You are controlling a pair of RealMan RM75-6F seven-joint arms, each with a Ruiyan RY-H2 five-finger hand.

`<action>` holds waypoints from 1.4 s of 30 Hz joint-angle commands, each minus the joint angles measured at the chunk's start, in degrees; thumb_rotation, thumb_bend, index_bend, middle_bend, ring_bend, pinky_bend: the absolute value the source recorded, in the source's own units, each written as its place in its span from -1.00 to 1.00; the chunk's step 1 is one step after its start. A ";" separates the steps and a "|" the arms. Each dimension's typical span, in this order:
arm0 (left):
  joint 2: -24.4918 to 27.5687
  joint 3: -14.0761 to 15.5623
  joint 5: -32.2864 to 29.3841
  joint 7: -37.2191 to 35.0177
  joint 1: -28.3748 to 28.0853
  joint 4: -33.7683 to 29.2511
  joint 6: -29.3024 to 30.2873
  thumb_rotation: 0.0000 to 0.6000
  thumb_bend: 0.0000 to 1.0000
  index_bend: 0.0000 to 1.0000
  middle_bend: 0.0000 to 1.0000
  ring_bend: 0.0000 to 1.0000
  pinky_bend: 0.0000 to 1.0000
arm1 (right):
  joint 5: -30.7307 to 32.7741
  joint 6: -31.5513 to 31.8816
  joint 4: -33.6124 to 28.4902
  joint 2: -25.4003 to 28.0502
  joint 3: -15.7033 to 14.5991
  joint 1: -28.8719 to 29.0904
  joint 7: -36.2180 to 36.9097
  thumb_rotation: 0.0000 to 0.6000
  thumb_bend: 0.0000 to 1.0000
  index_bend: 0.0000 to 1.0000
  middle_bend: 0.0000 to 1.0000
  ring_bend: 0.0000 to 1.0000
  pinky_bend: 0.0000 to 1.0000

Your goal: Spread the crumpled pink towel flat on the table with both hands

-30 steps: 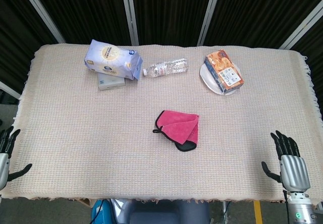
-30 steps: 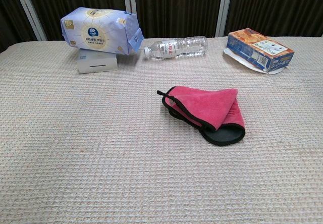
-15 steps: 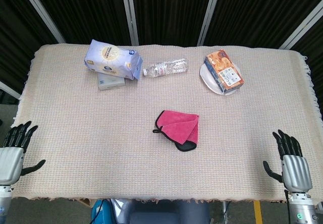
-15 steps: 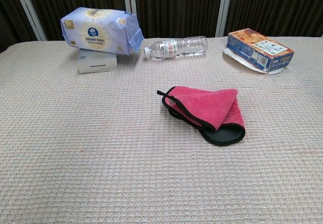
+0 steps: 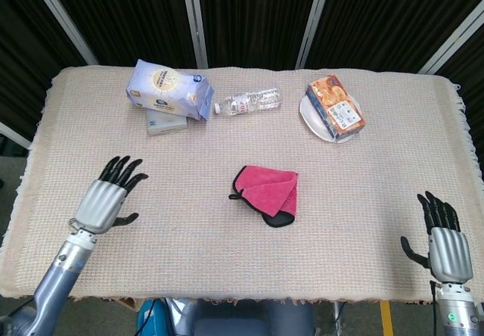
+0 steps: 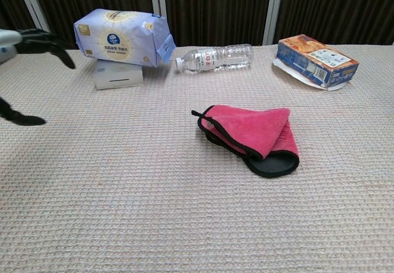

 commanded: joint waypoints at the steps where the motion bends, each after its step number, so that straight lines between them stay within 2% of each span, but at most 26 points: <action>1: -6.04 -3.31 -4.63 4.93 -5.47 2.14 -4.48 1.00 -0.56 -0.41 -0.77 -1.00 -0.94 | 0.34 -0.14 0.19 0.06 0.31 0.07 0.62 1.00 -0.34 -1.00 -1.00 -1.00 -1.00; 9: -15.93 -5.67 -7.59 12.07 -14.34 9.13 -9.07 1.00 -0.52 -0.32 -0.72 -1.00 -0.94 | 1.18 -0.77 1.10 -0.17 0.88 0.41 1.65 1.00 -0.34 -1.00 -1.00 -1.00 -1.00; 21: -26.80 -7.12 -10.68 14.03 -22.49 18.48 -11.52 1.00 -0.49 -0.18 -0.63 -1.00 -0.94 | 2.23 -1.00 2.14 -0.28 1.85 0.62 3.64 1.00 -0.34 -1.00 -1.00 -1.00 -1.00; 42: -34.90 -6.14 -10.58 12.97 -27.73 28.62 -9.52 1.00 -0.48 -0.03 -0.55 -1.00 -0.94 | 2.44 -0.90 2.25 -0.10 2.17 0.47 5.68 1.00 -0.34 -1.00 -1.00 -1.00 -1.00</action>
